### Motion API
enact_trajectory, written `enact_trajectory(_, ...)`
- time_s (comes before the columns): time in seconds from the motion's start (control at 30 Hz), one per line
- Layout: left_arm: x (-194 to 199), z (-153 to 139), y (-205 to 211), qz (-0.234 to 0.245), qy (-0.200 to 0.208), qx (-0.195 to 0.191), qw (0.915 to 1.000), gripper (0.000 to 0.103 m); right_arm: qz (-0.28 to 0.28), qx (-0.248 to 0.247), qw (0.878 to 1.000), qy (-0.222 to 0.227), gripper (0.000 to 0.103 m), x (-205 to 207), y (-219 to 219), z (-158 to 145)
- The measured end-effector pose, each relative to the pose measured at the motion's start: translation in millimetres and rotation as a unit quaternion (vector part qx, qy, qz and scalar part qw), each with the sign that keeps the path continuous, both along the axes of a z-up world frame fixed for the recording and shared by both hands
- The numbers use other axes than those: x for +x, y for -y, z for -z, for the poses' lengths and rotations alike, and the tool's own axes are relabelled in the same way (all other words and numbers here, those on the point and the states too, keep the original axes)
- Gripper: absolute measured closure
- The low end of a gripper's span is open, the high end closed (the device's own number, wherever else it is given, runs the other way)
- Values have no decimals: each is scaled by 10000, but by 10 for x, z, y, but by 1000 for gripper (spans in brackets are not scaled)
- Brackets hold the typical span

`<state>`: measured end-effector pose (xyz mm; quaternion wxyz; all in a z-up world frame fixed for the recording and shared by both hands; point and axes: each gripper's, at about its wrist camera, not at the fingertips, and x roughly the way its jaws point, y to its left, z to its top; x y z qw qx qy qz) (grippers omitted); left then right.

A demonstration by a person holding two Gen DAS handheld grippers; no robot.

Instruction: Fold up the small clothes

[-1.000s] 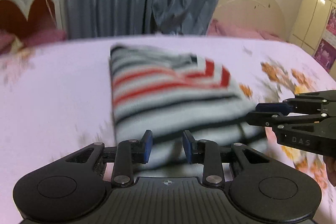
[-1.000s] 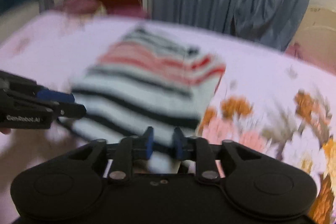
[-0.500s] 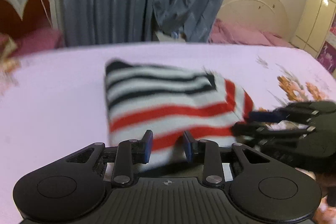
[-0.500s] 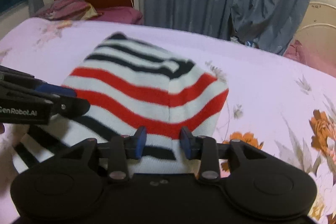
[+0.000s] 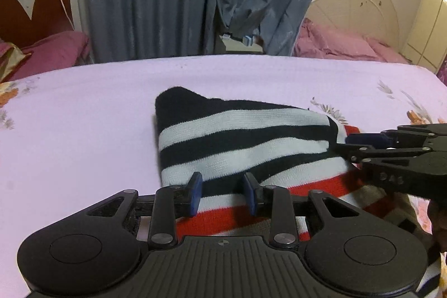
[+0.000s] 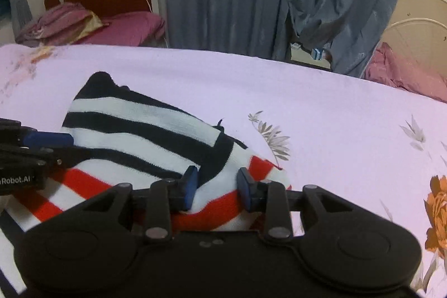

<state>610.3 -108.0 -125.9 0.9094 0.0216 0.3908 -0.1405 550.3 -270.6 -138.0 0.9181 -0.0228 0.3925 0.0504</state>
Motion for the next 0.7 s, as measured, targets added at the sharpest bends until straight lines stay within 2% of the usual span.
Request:
enact_trajectory(0.03,-63,-51,-31,-16,110,57,9999,69,47,117,9999,69,69,-63,42,-42)
enact_trajectory(0.07,-144,-99,-52,-105,185,158,9996,39,108,257,9995,159,60,-150,92,-99)
enact_trajectory(0.1,-238,-163,-85,-197,266,217,9992,13,165,394,9988,259,58,-277,157,-162)
enact_trajectory(0.13,-406,-234,-131,-168,533,157,9983,12,185,496,9981,301,58,-349,208,-224)
enact_trajectory(0.27,-867,-339,-266,-5,476,37,9989,17,120,959,9950,241,64,-802,392,-373)
enact_trajectory(0.33,-1018,-292,-346,-11,265,-84,9996,18,89,1214,9925,108,62,-1008,490,-357)
enact_trajectory(0.43,-1144,-119,-426,-66,-151,-223,9996,30,222,1634,9861,-189,57,-1185,627,-291)
enact_trajectory(0.53,-1270,-32,-462,-131,-295,-443,9985,34,158,1891,9813,-317,61,-1341,638,-271)
enact_trajectory(0.6,-1282,31,-462,-141,-372,-564,9976,44,41,1948,9798,-461,61,-1377,569,-229)
enact_trajectory(0.63,-1265,57,-457,-131,-437,-639,9969,46,16,1895,9805,-524,68,-1383,524,-199)
enact_trajectory(0.67,-1244,66,-445,-175,-475,-663,9965,46,-22,1778,9828,-507,83,-1374,471,-160)
enact_trajectory(0.7,-1248,32,-430,-152,-468,-631,9968,46,-120,1667,9851,-398,84,-1388,437,-162)
